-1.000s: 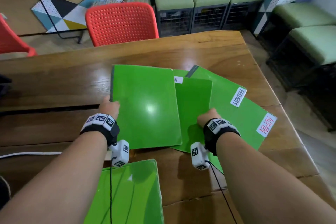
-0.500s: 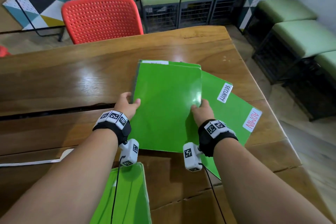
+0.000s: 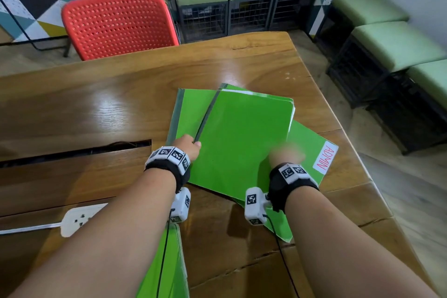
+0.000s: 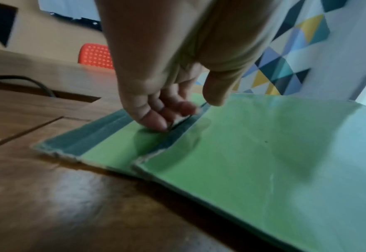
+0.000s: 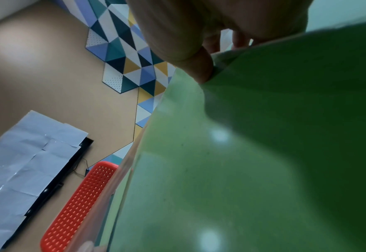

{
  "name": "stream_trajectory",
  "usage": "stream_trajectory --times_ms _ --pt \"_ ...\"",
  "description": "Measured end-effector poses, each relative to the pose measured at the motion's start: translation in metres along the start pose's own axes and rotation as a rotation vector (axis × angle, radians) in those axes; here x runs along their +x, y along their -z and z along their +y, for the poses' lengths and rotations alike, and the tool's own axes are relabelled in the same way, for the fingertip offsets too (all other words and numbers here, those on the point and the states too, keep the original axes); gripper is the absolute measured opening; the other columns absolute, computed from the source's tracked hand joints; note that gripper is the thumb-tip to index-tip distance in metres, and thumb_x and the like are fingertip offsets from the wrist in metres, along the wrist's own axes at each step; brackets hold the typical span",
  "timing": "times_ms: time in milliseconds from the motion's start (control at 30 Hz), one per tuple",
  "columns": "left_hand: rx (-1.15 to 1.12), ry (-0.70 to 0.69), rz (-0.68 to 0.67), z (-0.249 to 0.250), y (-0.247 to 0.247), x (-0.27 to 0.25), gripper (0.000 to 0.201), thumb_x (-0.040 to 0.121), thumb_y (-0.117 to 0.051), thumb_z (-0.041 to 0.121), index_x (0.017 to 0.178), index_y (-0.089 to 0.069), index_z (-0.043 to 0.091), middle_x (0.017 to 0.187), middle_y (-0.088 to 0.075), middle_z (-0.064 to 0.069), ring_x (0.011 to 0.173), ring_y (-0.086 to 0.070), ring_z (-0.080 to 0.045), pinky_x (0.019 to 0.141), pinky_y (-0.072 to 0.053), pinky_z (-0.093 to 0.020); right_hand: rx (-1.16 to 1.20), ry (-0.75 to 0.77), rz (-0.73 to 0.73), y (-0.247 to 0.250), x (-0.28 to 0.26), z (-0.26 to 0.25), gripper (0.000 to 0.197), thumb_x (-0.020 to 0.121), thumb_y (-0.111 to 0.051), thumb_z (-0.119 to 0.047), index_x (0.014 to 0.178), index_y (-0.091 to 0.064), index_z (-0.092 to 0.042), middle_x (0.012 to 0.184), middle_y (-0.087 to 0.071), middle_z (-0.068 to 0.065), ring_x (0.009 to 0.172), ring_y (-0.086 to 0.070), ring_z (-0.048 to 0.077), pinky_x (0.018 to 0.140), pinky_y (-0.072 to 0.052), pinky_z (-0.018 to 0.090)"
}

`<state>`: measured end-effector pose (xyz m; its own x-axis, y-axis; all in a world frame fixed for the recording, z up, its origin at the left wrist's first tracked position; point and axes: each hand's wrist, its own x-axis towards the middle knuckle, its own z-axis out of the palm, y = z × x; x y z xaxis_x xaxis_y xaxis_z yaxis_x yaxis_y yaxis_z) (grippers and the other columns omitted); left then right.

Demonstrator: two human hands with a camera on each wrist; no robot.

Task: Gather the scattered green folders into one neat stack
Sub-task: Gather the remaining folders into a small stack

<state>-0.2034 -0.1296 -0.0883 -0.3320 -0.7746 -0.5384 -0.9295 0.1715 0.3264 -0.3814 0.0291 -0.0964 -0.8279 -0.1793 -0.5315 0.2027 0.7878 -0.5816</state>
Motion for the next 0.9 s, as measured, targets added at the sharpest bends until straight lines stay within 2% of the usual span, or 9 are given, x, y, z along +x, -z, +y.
stream_trajectory --times_ms 67,133,267,433,533,633,733,800,900 --pt "-0.013 0.032 0.07 -0.003 0.0 -0.001 0.037 0.097 -0.04 0.042 0.12 -0.057 0.018 0.133 -0.048 -0.015 0.111 -0.052 -0.034 0.093 -0.042 -0.039 0.027 0.027 -0.053 -0.001 0.003 -0.001 0.048 0.096 -0.047 -0.01 0.142 -0.035 -0.009 0.132 -0.046 0.016 0.094 -0.058 0.025 0.059 -0.045 0.028" --pt "-0.043 0.111 0.178 -0.011 0.001 0.0 0.033 0.094 -0.045 0.04 0.118 -0.057 0.021 0.139 -0.035 -0.011 0.125 -0.038 -0.035 0.104 -0.034 -0.045 0.04 0.054 -0.09 -0.005 0.004 0.001 0.049 0.095 -0.046 -0.008 0.142 -0.033 -0.009 0.122 -0.054 0.013 0.084 -0.058 0.021 0.051 -0.041 0.025" --pt "-0.19 0.237 0.196 -0.028 0.008 0.006 0.061 0.093 -0.051 0.037 0.147 -0.027 0.021 0.15 -0.024 -0.013 0.135 -0.033 -0.038 0.11 -0.033 -0.05 -0.023 0.111 -0.121 -0.02 -0.004 -0.003 0.055 0.09 -0.043 0.0 0.143 -0.038 -0.015 0.125 -0.057 0.011 0.1 -0.062 0.027 0.074 -0.056 0.036" --pt "-0.106 0.263 0.059 -0.047 0.017 0.017 0.081 0.077 -0.05 0.066 0.137 -0.041 0.012 0.129 -0.054 -0.016 0.115 -0.055 -0.037 0.098 -0.046 -0.048 -0.149 0.242 -0.179 -0.038 -0.007 -0.009 0.066 0.083 -0.042 0.005 0.144 -0.04 -0.019 0.132 -0.048 0.014 0.109 -0.056 0.03 0.089 -0.054 0.045" --pt "-0.149 0.211 -0.008 -0.059 0.022 0.019 0.076 0.077 -0.062 0.06 0.13 -0.046 0.009 0.125 -0.058 -0.012 0.111 -0.058 -0.033 0.096 -0.047 -0.043 -0.231 0.287 -0.207 -0.037 -0.011 -0.01 0.067 0.082 -0.043 0.008 0.144 -0.039 -0.018 0.136 -0.038 0.014 0.117 -0.048 0.03 0.1 -0.047 0.048" --pt "-0.258 0.184 0.024 -0.068 0.026 0.016 0.053 0.083 -0.065 0.046 0.121 -0.05 0.011 0.114 -0.06 -0.009 0.102 -0.059 -0.029 0.091 -0.048 -0.04 -0.4 0.289 -0.07 -0.028 -0.017 -0.002 0.054 0.08 -0.048 0.001 0.129 -0.049 -0.022 0.137 -0.037 0.009 0.126 -0.035 0.031 0.109 -0.029 0.054" --pt "-0.332 0.191 0.099 -0.071 0.035 0.009 0.046 0.09 -0.062 0.035 0.125 -0.046 0.01 0.115 -0.057 -0.01 0.097 -0.054 -0.028 0.083 -0.043 -0.037 -0.494 0.218 0.003 -0.018 -0.021 0.019 0.066 0.082 -0.056 -0.01 0.14 -0.033 -0.032 0.156 -0.016 0.004 0.143 -0.014 0.032 0.112 -0.016 0.063" --pt "-0.403 0.19 0.163 -0.078 0.044 0.003 0.048 0.09 -0.061 0.03 0.129 -0.044 0.009 0.119 -0.057 -0.012 0.1 -0.055 -0.03 0.086 -0.044 -0.039 -0.55 0.224 -0.027 -0.011 -0.021 0.034 0.073 0.088 -0.055 -0.014 0.148 -0.018 -0.036 0.161 0.002 -0.001 0.148 0.001 0.028 0.112 -0.007 0.065" --pt "-0.457 0.191 0.315 -0.095 0.061 -0.01 0.054 0.088 -0.062 0.027 0.136 -0.043 0.009 0.128 -0.057 -0.015 0.109 -0.058 -0.035 0.091 -0.047 -0.041 -0.595 0.252 -0.04 0.001 -0.019 0.047 0.069 0.093 -0.053 -0.02 0.149 -0.016 -0.035 0.162 0.006 -0.002 0.148 0.005 0.028 0.113 -0.005 0.066"
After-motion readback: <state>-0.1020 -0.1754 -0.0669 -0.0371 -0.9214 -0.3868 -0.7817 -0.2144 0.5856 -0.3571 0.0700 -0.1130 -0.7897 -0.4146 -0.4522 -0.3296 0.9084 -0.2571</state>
